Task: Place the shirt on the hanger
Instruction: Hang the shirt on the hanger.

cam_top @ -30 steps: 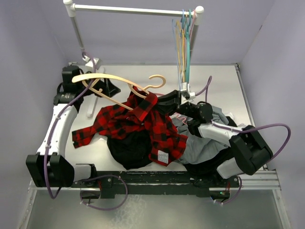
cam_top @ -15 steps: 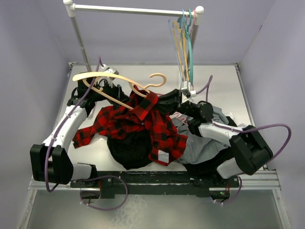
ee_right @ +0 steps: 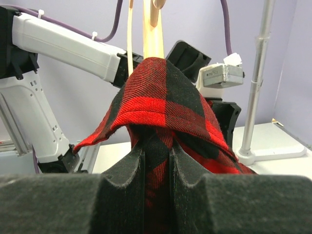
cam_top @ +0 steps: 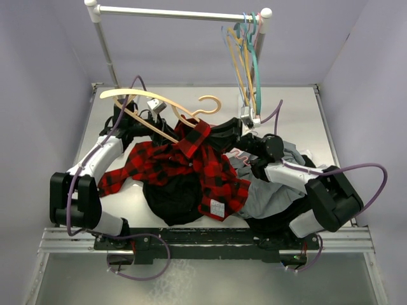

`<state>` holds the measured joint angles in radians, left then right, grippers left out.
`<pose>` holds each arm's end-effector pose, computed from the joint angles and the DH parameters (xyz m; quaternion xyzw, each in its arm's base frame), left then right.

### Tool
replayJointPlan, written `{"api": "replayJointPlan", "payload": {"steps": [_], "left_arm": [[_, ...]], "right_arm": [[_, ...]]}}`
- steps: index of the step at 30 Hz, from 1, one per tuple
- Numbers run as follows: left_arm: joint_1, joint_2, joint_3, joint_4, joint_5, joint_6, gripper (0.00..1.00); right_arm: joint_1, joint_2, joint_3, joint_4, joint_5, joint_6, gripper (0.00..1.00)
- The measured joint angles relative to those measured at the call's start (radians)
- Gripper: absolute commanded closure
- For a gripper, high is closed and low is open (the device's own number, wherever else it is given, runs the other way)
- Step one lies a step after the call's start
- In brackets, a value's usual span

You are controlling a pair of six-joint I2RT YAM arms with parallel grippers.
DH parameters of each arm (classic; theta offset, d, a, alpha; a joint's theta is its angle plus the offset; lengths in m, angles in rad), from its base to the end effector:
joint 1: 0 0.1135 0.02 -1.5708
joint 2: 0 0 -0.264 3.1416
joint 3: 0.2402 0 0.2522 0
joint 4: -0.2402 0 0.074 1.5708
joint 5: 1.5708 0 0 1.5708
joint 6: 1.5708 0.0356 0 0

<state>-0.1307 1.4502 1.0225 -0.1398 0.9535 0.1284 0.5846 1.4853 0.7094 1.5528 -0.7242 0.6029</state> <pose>0.3093 -0.0699 0.2777 0.3195 0.7440 -0.4028 0.4268 0.2256 0.1776 0.3184 -0.3234 0.3645 0.5960 0.6382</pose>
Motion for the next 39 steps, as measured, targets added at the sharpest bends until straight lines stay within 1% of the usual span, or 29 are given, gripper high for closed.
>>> {"api": "replayJointPlan", "payload": {"steps": [4,5,9,10,11,18,22,25,26,27,31,33,36,39], "left_arm": [[-0.002,0.042,0.007,-0.032,0.047,0.050,0.70],[-0.002,0.055,0.015,-0.050,0.060,0.064,0.77],[-0.002,0.094,0.048,-0.117,0.093,0.116,0.92],[-0.002,0.096,0.052,-0.130,0.095,0.128,0.98],[-0.002,0.096,0.056,-0.146,0.096,0.146,1.00],[0.001,0.096,0.105,-0.267,0.082,0.249,1.00],[0.026,0.098,0.164,-0.367,0.084,0.316,1.00],[0.062,0.119,0.251,-0.493,0.117,0.413,1.00],[0.087,0.147,0.326,-0.583,0.147,0.482,1.00],[0.089,0.150,0.334,-0.590,0.151,0.489,1.00],[0.131,0.239,0.525,-0.837,0.196,0.686,1.00],[0.146,0.272,0.588,-0.940,0.206,0.772,1.00],[0.176,0.299,0.645,-1.056,0.222,0.861,1.00],[0.218,0.306,0.688,-1.135,0.233,0.917,1.00]], "right_arm": [[-0.005,0.000,0.000,-0.001,0.000,0.011,1.00],[-0.008,0.000,0.000,-0.001,0.000,0.015,1.00],[-0.011,0.000,0.000,-0.001,0.000,0.016,1.00],[-0.011,0.000,0.000,-0.001,0.000,0.016,1.00],[-0.011,0.000,0.000,-0.001,0.000,0.016,1.00],[-0.019,0.000,0.000,0.005,-0.001,0.016,1.00],[-0.025,-0.008,0.000,0.010,-0.006,0.016,1.00],[-0.033,-0.023,-0.002,0.018,-0.032,0.016,1.00],[-0.037,-0.028,-0.003,0.018,-0.045,0.017,1.00],[-0.042,-0.035,-0.005,0.019,-0.065,0.018,1.00],[-0.058,-0.068,-0.043,0.020,-0.122,0.006,1.00],[-0.060,-0.090,-0.080,0.019,-0.135,-0.021,1.00],[-0.060,-0.124,-0.136,0.019,-0.138,-0.066,1.00],[-0.060,-0.142,-0.173,0.021,-0.130,-0.109,1.00]]}}
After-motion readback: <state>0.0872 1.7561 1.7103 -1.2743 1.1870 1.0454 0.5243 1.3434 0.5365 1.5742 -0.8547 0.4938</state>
